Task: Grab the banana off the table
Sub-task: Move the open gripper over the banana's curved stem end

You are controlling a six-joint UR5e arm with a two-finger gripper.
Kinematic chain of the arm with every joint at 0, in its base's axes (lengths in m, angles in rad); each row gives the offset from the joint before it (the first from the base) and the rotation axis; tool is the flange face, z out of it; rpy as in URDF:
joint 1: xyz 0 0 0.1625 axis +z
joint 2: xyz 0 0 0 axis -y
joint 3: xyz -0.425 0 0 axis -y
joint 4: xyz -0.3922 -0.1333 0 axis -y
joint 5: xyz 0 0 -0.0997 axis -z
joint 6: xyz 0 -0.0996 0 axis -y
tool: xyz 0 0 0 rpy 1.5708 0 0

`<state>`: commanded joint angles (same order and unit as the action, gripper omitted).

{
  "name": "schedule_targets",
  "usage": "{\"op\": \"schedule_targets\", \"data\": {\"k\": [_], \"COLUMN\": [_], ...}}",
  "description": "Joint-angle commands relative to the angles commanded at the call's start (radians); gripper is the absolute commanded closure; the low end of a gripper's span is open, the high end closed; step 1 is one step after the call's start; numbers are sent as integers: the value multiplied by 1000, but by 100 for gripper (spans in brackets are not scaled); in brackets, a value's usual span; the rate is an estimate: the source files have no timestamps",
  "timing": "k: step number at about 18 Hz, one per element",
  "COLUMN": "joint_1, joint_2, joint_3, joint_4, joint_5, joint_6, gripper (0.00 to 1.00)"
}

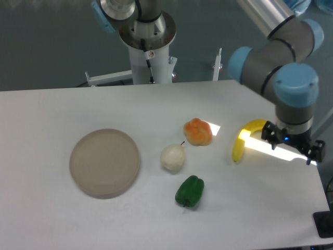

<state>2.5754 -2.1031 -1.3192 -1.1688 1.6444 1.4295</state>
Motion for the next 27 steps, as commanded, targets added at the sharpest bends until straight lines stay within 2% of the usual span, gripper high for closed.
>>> {"op": "schedule_targets", "data": {"k": [3,9,11,16,22,26,27], "joint_1": [34,74,77,81,77,72,71], "joint_2": [0,25,40,63,86,86,84], "joint_3": [-12,-135,-179,-328,-406,-477,-480], "joint_4": [-66,-42,-2,156,192,300,304], "joint_5": [-2,-12,-37,-98,-112,-110,-110], "joint_6": [-1,12,35,35,34,34,34], "gripper": [0,0,0,0,0,0,0]}}
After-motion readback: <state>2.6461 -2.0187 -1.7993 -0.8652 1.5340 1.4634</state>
